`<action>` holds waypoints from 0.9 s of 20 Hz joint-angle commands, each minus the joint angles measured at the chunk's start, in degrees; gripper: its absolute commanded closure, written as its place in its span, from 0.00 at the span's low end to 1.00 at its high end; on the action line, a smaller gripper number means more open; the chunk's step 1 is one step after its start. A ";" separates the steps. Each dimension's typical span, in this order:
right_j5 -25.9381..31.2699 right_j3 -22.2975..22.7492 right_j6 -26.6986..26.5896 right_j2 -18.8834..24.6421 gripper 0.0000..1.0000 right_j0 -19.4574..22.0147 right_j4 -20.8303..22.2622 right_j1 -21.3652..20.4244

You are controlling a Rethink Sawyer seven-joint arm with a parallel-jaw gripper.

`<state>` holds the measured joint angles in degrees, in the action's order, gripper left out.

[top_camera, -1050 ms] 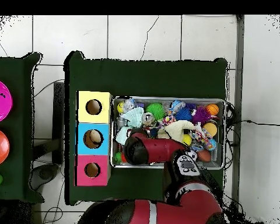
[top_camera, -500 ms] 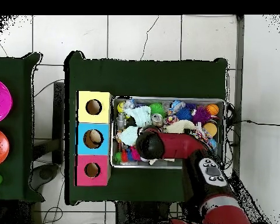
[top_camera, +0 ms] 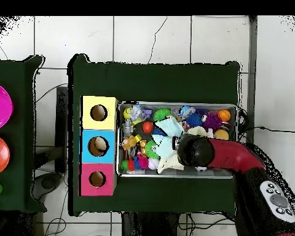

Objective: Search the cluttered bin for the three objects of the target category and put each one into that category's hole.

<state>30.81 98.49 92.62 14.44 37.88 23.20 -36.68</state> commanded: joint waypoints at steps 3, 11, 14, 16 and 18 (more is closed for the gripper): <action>9.12 -4.06 -24.69 9.46 1.00 7.50 8.75 -1.07; 6.12 -6.95 -25.41 12.68 1.00 11.71 13.70 5.47; 5.01 -7.71 -23.55 12.50 1.00 11.28 15.34 7.47; 5.39 -7.60 -22.28 12.20 1.00 11.01 15.63 7.77; 4.32 -7.05 -20.80 12.10 1.00 10.75 16.38 7.74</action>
<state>33.01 93.67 85.43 21.59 49.01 35.50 -32.29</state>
